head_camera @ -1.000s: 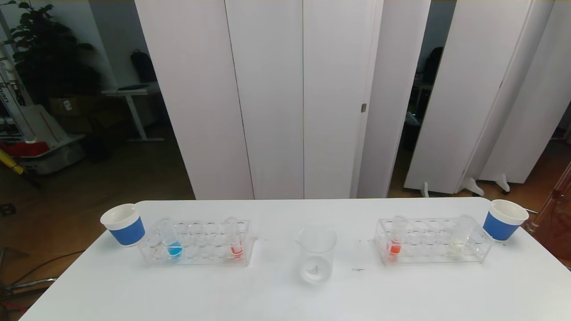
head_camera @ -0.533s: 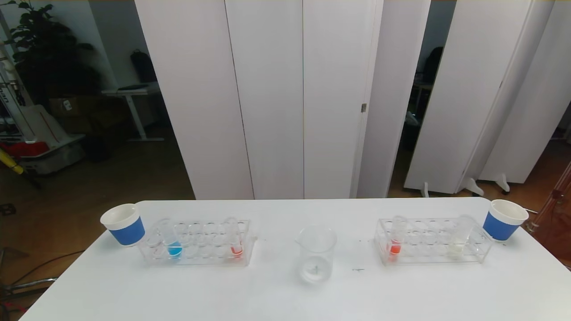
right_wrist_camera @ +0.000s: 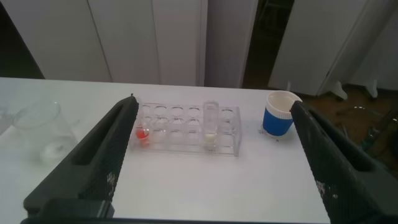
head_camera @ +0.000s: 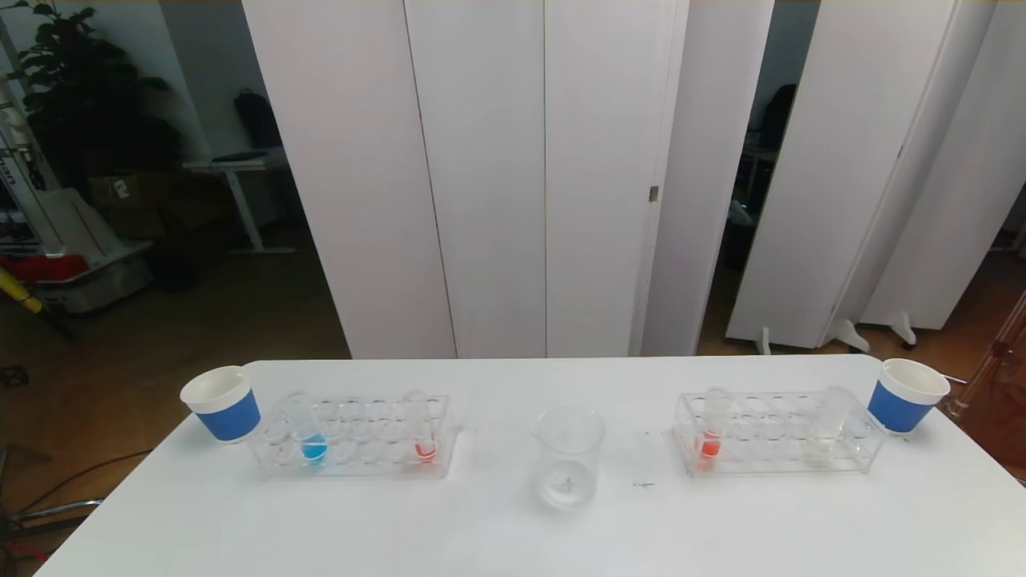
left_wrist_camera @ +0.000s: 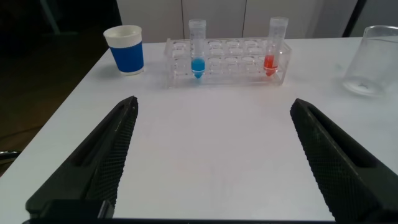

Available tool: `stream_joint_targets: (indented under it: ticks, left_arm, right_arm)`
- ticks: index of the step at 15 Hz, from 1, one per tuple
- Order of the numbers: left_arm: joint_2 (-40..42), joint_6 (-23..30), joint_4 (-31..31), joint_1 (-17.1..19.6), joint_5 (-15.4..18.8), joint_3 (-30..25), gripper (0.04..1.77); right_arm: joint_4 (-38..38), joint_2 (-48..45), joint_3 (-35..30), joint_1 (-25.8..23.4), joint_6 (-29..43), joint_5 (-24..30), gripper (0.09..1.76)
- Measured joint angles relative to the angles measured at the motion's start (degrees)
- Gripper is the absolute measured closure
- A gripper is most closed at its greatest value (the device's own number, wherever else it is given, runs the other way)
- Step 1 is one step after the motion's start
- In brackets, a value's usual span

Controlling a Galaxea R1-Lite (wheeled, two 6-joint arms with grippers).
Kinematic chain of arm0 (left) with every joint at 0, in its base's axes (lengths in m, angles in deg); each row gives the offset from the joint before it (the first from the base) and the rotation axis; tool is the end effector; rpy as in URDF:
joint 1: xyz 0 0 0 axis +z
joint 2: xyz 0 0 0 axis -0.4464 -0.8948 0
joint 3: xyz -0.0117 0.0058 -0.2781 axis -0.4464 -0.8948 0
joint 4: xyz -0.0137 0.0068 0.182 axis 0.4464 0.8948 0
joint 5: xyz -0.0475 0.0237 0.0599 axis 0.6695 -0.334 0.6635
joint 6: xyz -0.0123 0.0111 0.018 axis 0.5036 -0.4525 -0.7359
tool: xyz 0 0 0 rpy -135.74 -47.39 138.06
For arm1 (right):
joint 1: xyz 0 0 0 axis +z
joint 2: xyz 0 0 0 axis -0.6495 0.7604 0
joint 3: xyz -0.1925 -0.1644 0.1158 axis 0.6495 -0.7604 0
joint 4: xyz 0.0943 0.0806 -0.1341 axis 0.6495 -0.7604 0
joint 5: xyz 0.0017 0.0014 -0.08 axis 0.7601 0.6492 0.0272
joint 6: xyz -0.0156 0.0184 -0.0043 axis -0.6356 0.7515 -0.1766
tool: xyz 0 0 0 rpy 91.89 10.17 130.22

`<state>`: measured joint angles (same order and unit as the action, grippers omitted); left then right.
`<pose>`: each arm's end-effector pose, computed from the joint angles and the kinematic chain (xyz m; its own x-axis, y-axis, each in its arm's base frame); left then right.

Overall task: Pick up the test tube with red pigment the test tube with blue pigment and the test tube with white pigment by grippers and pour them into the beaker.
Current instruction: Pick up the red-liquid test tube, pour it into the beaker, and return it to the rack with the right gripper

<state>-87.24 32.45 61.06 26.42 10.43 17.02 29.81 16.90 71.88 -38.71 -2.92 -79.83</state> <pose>-0.0078 0.0000 0.0761 1.0000 -0.0026 0.0050 0.0026 1.0000 0.0058 0.0767 0.0024 0.2024 0.9975 0.0312 -0.0637 -0.0306 0.9995 0.0097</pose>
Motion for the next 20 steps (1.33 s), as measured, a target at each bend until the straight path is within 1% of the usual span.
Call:
stream_joint_targets:
  ticks: [3,5,9,14,15,17,20]
  left_arm:
    - [0.0,0.0,0.0,0.0,0.0,0.0,0.06]
    - [0.0,0.0,0.0,0.0,0.0,0.0,0.06]
    - [0.0,0.0,0.0,0.0,0.0,0.0,0.06]
    - [0.0,0.0,0.0,0.0,0.0,0.0,0.06]
    - [0.0,0.0,0.0,0.0,0.0,0.0,0.06]
    - [0.0,0.0,0.0,0.0,0.0,0.0,0.06]
    - [0.0,0.0,0.0,0.0,0.0,0.0,0.06]
  right_arm:
    - [7.0,10.3,-0.3,0.4,0.5,0.0,0.1]
    - [11.3,16.7,-0.8,1.6,1.2,0.0,0.1]
    - [19.3,26.5,-3.2,6.4,1.5,-0.3,0.1]
    - [34.8,37.5,-9.3,12.3,1.5,-3.4,0.1]
    - [36.5,39.4,-10.4,13.3,1.5,-4.1,0.1]
    - [37.5,41.9,-11.5,14.5,2.0,-5.4,0.1]
    - [38.4,45.0,-11.7,17.5,4.4,-9.9,0.1]
